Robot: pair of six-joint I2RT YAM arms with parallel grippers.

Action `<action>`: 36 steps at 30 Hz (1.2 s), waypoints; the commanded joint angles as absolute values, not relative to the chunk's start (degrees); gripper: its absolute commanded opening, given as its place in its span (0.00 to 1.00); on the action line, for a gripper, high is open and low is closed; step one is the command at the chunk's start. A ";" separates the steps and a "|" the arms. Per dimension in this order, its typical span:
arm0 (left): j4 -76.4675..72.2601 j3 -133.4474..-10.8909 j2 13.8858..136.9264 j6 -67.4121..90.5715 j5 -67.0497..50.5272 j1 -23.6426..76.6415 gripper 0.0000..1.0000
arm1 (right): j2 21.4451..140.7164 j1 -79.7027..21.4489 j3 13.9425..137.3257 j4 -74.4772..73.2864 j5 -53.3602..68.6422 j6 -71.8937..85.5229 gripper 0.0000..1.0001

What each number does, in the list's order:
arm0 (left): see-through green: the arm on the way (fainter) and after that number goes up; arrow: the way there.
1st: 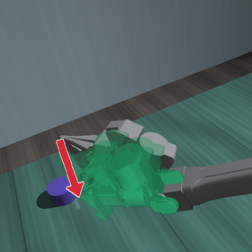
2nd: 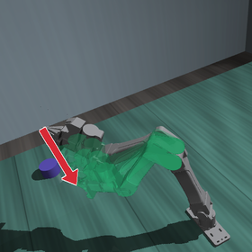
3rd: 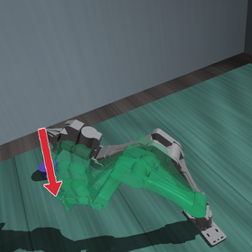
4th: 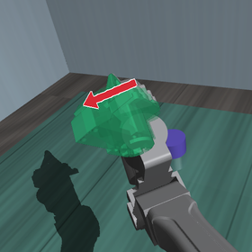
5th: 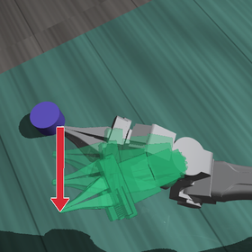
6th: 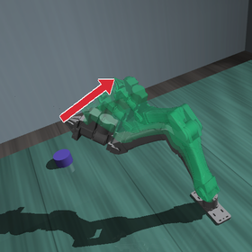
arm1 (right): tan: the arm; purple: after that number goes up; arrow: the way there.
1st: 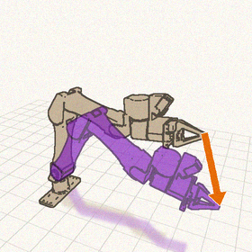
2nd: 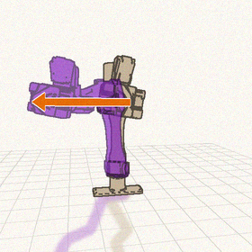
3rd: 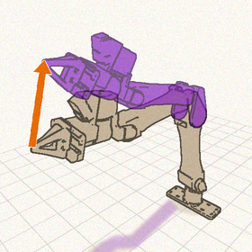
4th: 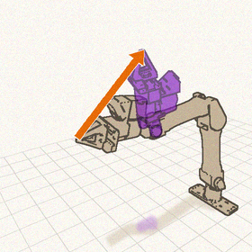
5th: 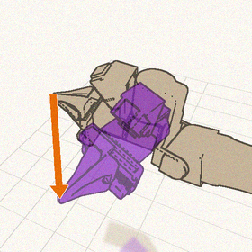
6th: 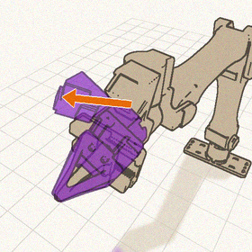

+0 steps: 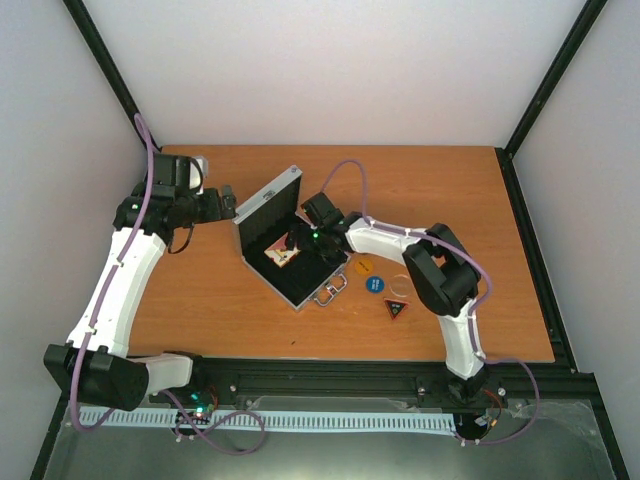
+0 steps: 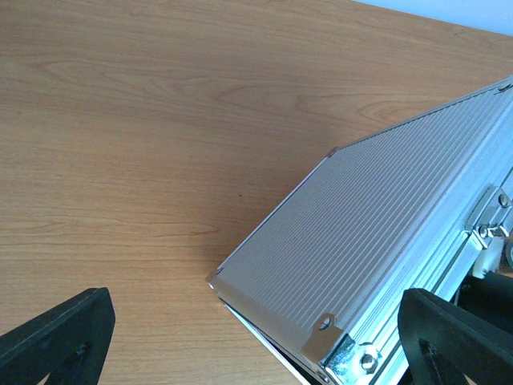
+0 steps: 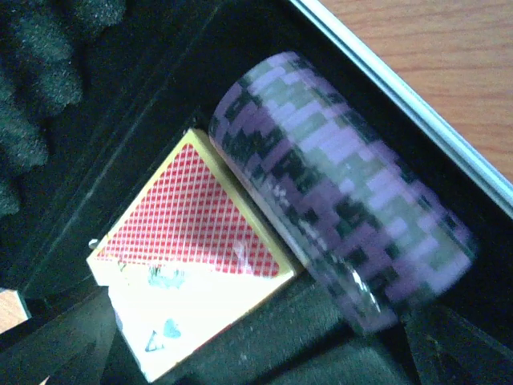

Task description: Pack up texas hold em set

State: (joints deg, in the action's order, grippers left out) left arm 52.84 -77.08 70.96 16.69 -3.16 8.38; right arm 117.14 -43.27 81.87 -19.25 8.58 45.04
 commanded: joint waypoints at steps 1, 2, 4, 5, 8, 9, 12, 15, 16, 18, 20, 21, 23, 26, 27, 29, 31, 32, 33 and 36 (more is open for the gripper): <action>53.95 -77.65 69.48 16.15 -2.86 8.52 1.00 | 120.61 -42.73 86.25 -16.62 9.09 44.24 1.00; 54.03 -77.57 69.44 16.13 -2.92 8.53 1.00 | 121.30 -42.60 87.60 -16.47 8.94 44.12 1.00; 54.27 -77.44 69.27 16.09 -2.90 8.53 1.00 | 122.13 -42.31 88.65 -15.61 9.30 44.15 1.00; 54.40 -77.37 69.15 16.04 -2.83 8.53 1.00 | 122.20 -42.21 88.60 -14.83 9.48 44.39 1.00; 54.71 -77.18 68.66 15.99 -2.64 8.55 1.00 | 121.31 -42.19 87.44 -12.98 9.30 44.69 1.00; 54.68 -77.09 68.52 15.93 -2.56 8.46 1.00 | 120.89 -42.14 86.77 -12.25 9.19 44.74 1.00; 54.78 -76.76 68.30 16.11 -2.70 8.53 1.00 | 120.22 -42.11 85.07 -9.15 10.06 45.07 1.00; 54.71 -76.54 68.29 16.22 -2.94 8.53 1.00 | 120.84 -42.01 86.18 -11.65 10.47 45.26 0.99; 54.68 -76.54 68.37 16.26 -3.03 8.53 1.00 | 120.51 -42.09 85.92 -12.48 10.15 45.38 1.00; 54.67 -76.55 68.25 16.22 -3.08 8.53 1.00 | 118.83 -42.04 84.48 -13.60 9.00 45.37 1.00; 54.66 -76.55 68.08 16.25 -2.99 8.53 1.00 | 116.63 -42.04 82.69 -14.43 8.10 44.68 1.00; 54.63 -76.51 67.99 16.26 -2.99 8.53 1.00 | 115.58 -42.12 82.07 -15.08 7.81 44.30 1.00; 54.62 -76.42 67.94 16.25 -2.91 8.53 1.00 | 113.28 -42.06 81.31 -17.10 7.31 43.51 1.00; 54.50 -76.37 67.90 16.17 -2.85 8.53 1.00 | 110.41 -42.04 81.21 -21.06 5.86 42.25 1.00; 54.50 -76.38 67.93 16.09 -2.89 8.53 1.00 | 109.31 -42.02 81.38 -22.59 4.75 41.84 1.00; 54.39 -76.31 67.94 16.04 -2.90 8.53 1.00 | 107.43 -42.01 82.11 -26.70 1.57 41.07 1.00; 54.24 -76.16 67.85 16.07 -2.85 8.50 1.00 | 106.37 -41.69 83.39 -32.51 -2.61 40.88 1.00; 54.15 -76.05 67.85 15.99 -2.87 8.52 1.00 | 106.21 -41.29 84.22 -35.68 -4.68 41.09 1.00; 54.14 -75.96 67.79 15.93 -2.82 8.57 1.00 | 106.24 -40.69 84.92 -38.73 -6.30 41.33 1.00; 54.15 -75.57 67.68 15.67 -2.64 8.53 1.00 | 106.90 -38.41 85.37 -45.71 -10.04 41.36 1.00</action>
